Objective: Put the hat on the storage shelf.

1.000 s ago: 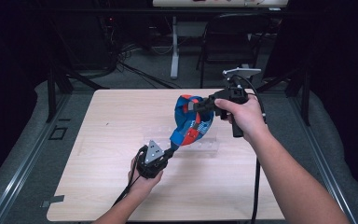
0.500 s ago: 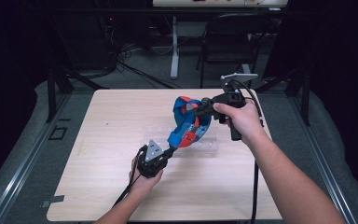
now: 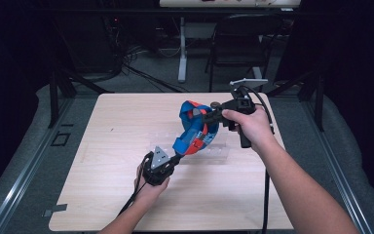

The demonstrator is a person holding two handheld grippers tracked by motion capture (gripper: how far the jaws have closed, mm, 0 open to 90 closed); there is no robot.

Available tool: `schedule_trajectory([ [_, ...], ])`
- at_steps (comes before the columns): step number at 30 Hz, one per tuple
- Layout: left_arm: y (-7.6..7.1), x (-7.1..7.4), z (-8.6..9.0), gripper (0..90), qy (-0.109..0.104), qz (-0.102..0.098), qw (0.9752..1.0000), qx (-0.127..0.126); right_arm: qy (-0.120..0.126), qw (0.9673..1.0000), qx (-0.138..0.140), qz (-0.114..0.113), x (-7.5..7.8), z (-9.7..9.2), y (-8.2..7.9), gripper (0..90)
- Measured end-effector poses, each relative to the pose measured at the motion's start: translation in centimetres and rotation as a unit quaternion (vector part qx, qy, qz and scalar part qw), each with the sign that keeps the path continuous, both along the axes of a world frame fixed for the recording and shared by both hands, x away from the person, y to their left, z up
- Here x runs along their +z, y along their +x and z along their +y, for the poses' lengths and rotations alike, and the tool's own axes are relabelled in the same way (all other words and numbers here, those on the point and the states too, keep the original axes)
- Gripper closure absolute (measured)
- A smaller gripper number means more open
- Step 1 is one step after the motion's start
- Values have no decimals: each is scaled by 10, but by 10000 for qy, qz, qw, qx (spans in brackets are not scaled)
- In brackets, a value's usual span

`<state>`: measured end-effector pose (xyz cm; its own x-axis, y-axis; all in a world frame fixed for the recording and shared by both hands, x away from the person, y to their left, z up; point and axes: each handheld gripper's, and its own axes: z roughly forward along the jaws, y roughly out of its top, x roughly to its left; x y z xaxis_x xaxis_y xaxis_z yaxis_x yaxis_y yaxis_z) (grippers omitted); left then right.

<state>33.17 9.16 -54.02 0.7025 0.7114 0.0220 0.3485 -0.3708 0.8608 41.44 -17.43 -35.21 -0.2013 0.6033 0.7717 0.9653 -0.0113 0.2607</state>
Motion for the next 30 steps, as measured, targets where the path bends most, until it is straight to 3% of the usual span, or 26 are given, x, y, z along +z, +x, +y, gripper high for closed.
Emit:
schedule_trajectory([
  [9,2,-11,0,871,149,103,9998,60,-38,10000,-82,20,-2,-5,2,783],
  [20,2,-14,-2,870,147,97,9997,146,-117,9998,-147,78,-11,-8,3,782],
  [30,0,-11,0,832,57,211,9996,157,-159,9997,-148,56,-13,-12,3,781],
])
